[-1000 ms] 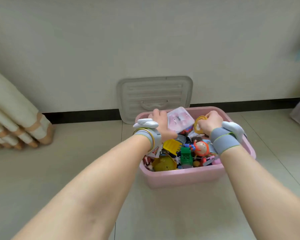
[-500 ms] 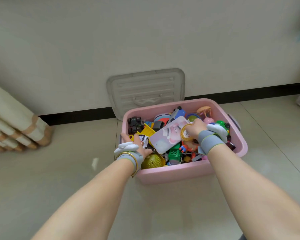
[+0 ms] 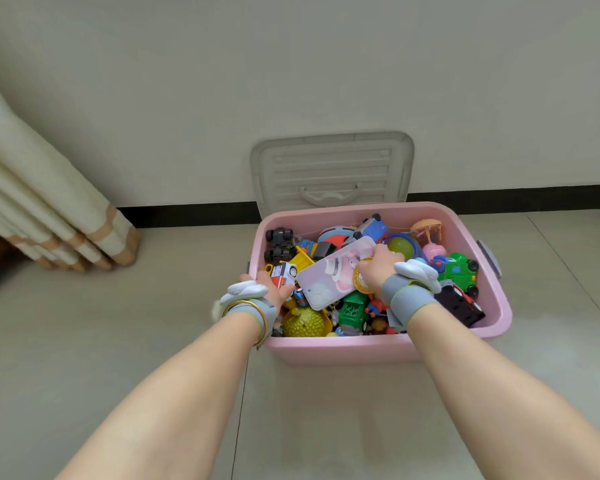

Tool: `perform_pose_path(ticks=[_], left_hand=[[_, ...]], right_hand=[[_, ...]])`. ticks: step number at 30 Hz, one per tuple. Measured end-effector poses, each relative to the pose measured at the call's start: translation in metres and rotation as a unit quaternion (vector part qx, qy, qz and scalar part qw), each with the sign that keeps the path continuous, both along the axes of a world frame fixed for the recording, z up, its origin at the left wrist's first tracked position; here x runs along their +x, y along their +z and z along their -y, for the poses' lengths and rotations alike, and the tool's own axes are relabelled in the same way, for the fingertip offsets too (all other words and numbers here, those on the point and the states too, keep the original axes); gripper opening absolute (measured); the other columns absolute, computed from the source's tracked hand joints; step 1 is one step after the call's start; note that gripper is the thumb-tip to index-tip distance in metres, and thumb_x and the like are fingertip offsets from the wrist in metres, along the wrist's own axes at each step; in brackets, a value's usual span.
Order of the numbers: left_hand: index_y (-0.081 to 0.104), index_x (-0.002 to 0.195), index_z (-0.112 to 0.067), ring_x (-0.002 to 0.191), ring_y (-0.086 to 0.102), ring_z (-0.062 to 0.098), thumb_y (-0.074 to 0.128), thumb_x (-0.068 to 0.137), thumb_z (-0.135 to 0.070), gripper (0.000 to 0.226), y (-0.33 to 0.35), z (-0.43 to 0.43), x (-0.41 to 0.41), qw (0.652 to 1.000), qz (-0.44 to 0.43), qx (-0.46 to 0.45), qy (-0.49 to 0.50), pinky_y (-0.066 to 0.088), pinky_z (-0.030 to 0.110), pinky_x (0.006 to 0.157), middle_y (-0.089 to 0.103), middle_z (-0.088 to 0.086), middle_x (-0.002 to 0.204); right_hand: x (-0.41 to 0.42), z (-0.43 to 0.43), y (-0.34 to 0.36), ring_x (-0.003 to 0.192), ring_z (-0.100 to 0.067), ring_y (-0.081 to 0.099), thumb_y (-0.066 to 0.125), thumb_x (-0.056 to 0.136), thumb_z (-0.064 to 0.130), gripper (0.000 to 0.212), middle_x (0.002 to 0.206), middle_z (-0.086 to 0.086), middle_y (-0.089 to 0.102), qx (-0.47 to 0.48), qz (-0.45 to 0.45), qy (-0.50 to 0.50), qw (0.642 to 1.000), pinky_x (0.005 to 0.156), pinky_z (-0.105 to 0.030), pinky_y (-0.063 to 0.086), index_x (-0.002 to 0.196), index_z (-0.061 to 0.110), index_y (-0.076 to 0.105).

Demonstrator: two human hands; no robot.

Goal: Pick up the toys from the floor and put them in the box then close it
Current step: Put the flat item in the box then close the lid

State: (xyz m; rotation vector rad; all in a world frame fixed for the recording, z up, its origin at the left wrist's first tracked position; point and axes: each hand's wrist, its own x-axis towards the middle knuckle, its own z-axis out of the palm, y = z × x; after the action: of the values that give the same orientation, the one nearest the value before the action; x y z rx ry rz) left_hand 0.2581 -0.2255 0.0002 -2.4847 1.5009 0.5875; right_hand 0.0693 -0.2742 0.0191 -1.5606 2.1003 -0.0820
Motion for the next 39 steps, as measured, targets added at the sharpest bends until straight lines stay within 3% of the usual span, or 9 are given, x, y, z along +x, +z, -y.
perform_pose_path(ticks=[5,8,11,19,24,27,28,32,39], left_hand=[[0.036,0.138,-0.016,0.116,0.047,0.034,0.038,0.089,-0.065,0.070,0.002,-0.012,0.063,1.000,0.010,-0.010,0.024,0.041,0.041,0.089,0.043,0.015,0.130],[0.036,0.138,-0.014,0.120,0.045,0.034,0.039,0.091,-0.061,0.067,0.017,-0.008,0.090,1.000,0.020,-0.016,0.007,0.040,0.040,0.094,0.041,0.016,0.133],[0.040,0.130,-0.012,0.120,0.043,0.034,0.037,0.092,-0.060,0.062,0.031,0.010,0.086,0.993,0.039,-0.074,-0.081,0.040,0.042,0.094,0.039,0.016,0.136],[0.032,0.143,-0.018,0.140,0.021,0.036,0.037,0.098,-0.037,0.050,0.019,0.050,0.008,0.932,-0.048,-0.071,-0.352,0.024,0.049,0.115,0.015,0.017,0.157],[0.012,0.152,-0.014,0.146,0.012,0.035,0.034,0.099,-0.036,0.062,-0.009,0.074,-0.028,0.945,-0.052,-0.089,-0.311,0.014,0.046,0.119,0.004,0.018,0.160],[0.005,0.153,-0.017,0.149,-0.001,0.032,0.030,0.100,-0.040,0.062,-0.016,0.088,-0.054,0.958,-0.062,-0.092,-0.263,0.008,0.045,0.121,-0.004,0.016,0.161],[0.004,0.153,-0.018,0.149,-0.003,0.031,0.028,0.101,-0.042,0.063,-0.017,0.091,-0.058,0.959,-0.063,-0.093,-0.259,0.007,0.044,0.121,-0.005,0.015,0.161],[0.005,0.153,-0.023,0.150,0.000,0.023,0.014,0.095,-0.050,0.065,-0.023,0.096,-0.066,0.971,-0.001,-0.085,-0.223,0.007,0.042,0.120,-0.003,0.007,0.162],[0.008,0.153,-0.029,0.149,0.006,0.024,0.023,0.100,-0.046,0.058,-0.004,0.099,-0.100,0.994,0.069,-0.044,-0.072,0.012,0.048,0.118,0.002,0.006,0.162]], right_hand=[[0.057,-0.006,0.002,0.104,-0.034,0.059,0.045,0.092,0.030,0.039,0.117,-0.017,0.060,0.011,0.019,0.069,0.997,0.085,-0.038,0.051,0.125,0.009,0.048],[0.075,-0.005,0.003,0.089,-0.031,0.058,0.044,0.091,0.027,0.026,0.102,-0.014,0.058,0.025,0.083,0.088,0.992,0.072,-0.035,0.049,0.112,0.012,0.047],[0.069,0.002,0.009,0.068,-0.026,0.047,0.048,0.090,0.020,0.012,0.077,-0.008,0.047,-0.011,0.096,0.045,0.994,0.057,-0.031,0.039,0.083,0.013,0.041],[0.024,0.033,0.042,0.088,-0.032,0.060,0.054,0.087,0.020,0.015,0.098,-0.013,0.066,-0.070,0.040,-0.047,0.996,0.074,-0.032,0.047,0.089,0.009,0.062],[-0.004,0.069,0.026,0.103,-0.035,0.060,0.046,0.093,0.004,0.031,0.121,-0.017,0.059,-0.031,0.096,-0.051,0.994,0.090,-0.041,0.052,0.120,0.005,0.059],[-0.026,0.097,0.021,0.075,-0.028,0.060,0.047,0.089,-0.004,0.034,0.102,-0.014,0.059,0.021,0.200,-0.021,0.979,0.054,-0.029,0.058,0.120,0.005,0.058],[-0.026,0.105,0.020,0.074,-0.028,0.062,0.048,0.089,-0.004,0.032,0.103,-0.016,0.062,0.048,0.220,-0.008,0.974,0.054,-0.030,0.059,0.116,0.007,0.058],[-0.021,0.152,0.015,0.095,-0.039,0.069,0.049,0.089,-0.002,0.012,0.100,-0.026,0.070,0.158,0.155,0.119,0.968,0.085,-0.052,0.055,0.085,0.006,0.056],[-0.009,0.188,0.032,0.095,-0.036,0.070,0.049,0.090,0.002,0.017,0.092,-0.018,0.071,0.210,0.096,0.330,0.915,0.088,-0.053,0.054,0.098,0.003,0.064]])
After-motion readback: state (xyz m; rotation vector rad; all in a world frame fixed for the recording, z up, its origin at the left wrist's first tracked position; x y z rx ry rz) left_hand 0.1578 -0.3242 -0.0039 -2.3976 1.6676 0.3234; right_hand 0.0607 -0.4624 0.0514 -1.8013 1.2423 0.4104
